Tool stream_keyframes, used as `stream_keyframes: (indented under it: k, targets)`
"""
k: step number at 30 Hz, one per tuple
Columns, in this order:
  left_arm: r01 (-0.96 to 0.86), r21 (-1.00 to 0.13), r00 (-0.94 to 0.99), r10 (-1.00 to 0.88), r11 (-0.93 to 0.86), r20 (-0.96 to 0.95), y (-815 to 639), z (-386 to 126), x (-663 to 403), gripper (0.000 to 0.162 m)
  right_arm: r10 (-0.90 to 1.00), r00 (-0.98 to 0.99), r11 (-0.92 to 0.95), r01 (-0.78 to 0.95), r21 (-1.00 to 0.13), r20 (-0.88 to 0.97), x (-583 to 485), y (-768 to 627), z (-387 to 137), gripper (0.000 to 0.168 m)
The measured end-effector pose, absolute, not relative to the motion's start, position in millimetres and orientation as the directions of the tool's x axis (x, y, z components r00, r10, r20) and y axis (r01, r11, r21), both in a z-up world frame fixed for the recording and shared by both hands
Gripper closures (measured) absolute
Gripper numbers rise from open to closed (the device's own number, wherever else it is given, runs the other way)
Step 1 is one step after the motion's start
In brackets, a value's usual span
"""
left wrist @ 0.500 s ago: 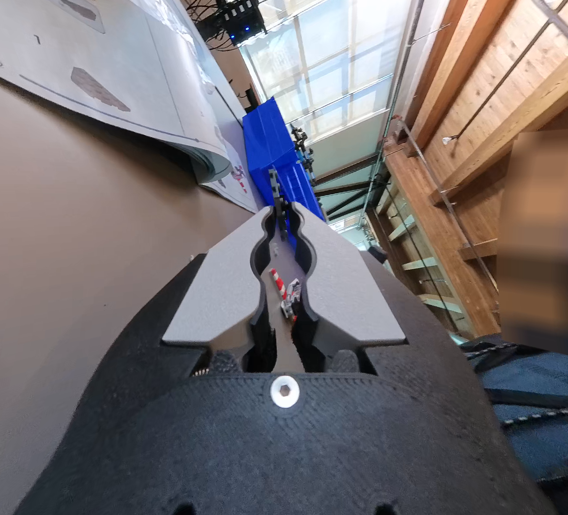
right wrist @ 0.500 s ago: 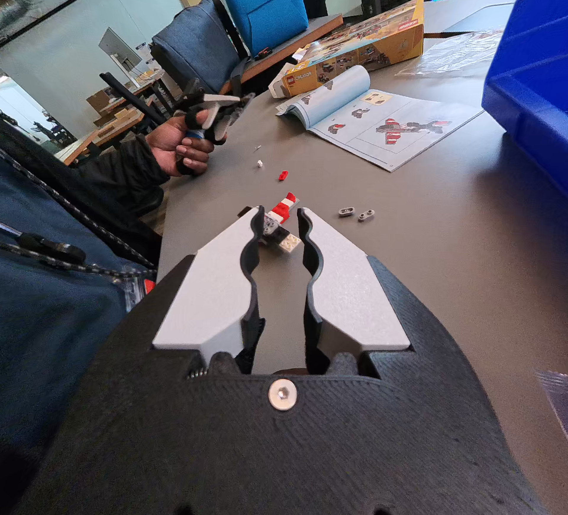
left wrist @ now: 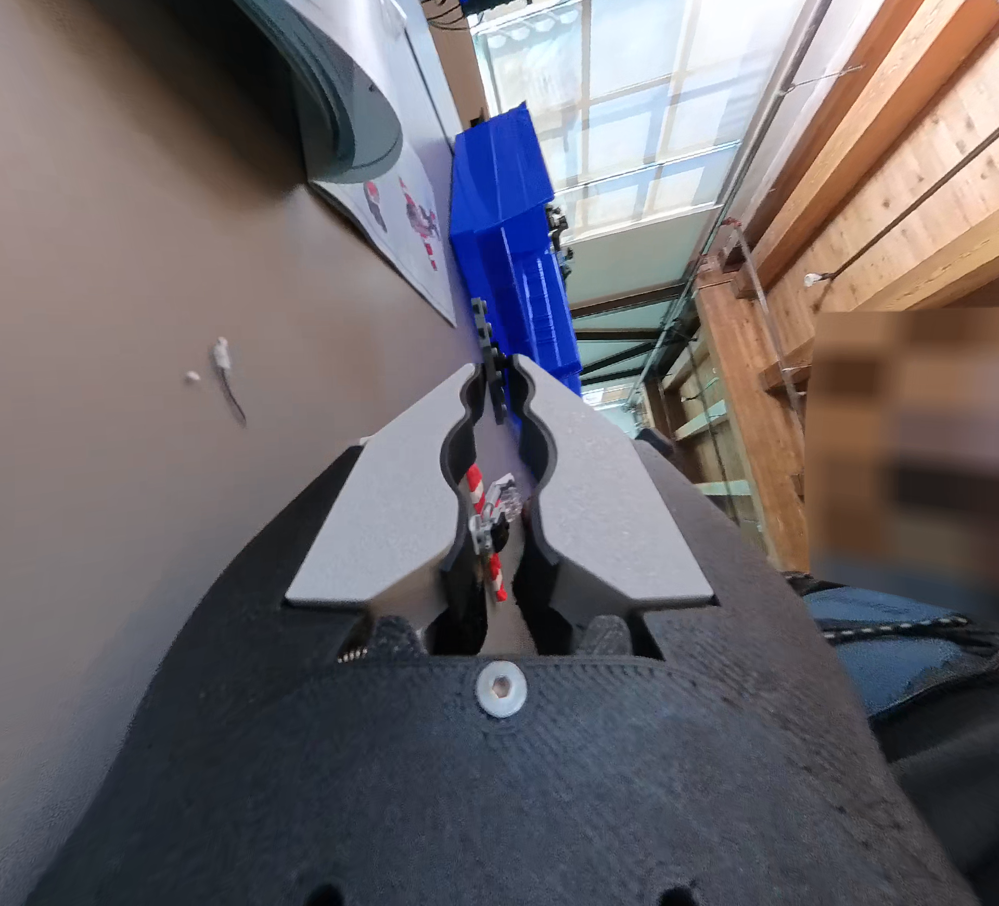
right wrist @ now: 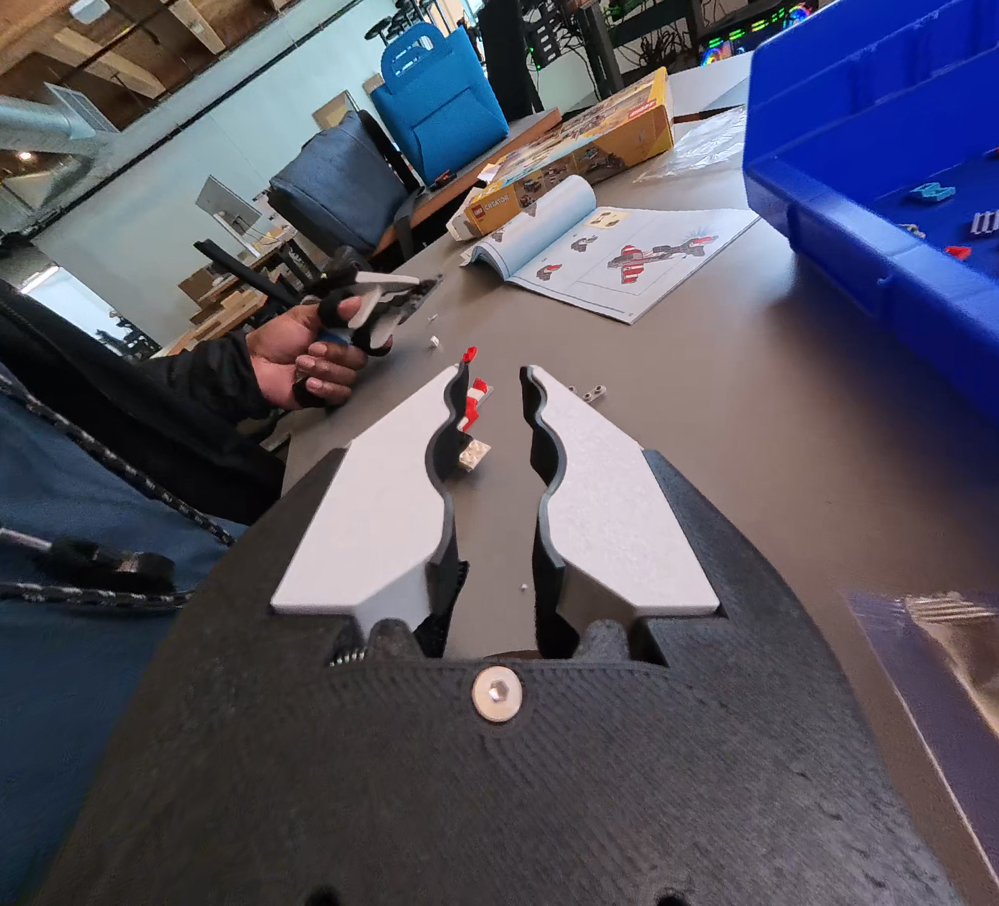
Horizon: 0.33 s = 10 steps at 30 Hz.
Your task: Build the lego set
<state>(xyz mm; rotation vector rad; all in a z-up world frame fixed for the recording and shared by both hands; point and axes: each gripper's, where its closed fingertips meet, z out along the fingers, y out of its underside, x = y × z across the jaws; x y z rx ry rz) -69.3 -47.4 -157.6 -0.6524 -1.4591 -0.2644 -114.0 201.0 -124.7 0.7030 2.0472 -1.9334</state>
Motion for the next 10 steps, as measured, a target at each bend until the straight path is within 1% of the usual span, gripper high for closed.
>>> stream_keyframes:
  k: [1,5,10]
  targets:
    - [0.548,-0.254,0.114,0.229,0.797,0.967,-46.4,-159.0,-69.9,0.155,0.18,-0.856,0.013,0.496,-0.868,-0.486,-113.9,200.6,-125.2,0.148]
    - [0.601,-0.216,0.099,0.197,0.769,0.975,-39.7,-162.9,-71.5,0.154,0.178,-0.852,0.007,0.502,-0.865,-0.493,-114.7,201.2,-124.9,0.149]
    - [0.67,-0.222,0.075,0.234,0.708,0.969,-25.8,-171.1,-72.5,0.154,0.148,-0.855,-0.023,0.5,-0.866,-0.498,-111.3,205.1,-119.5,0.151]
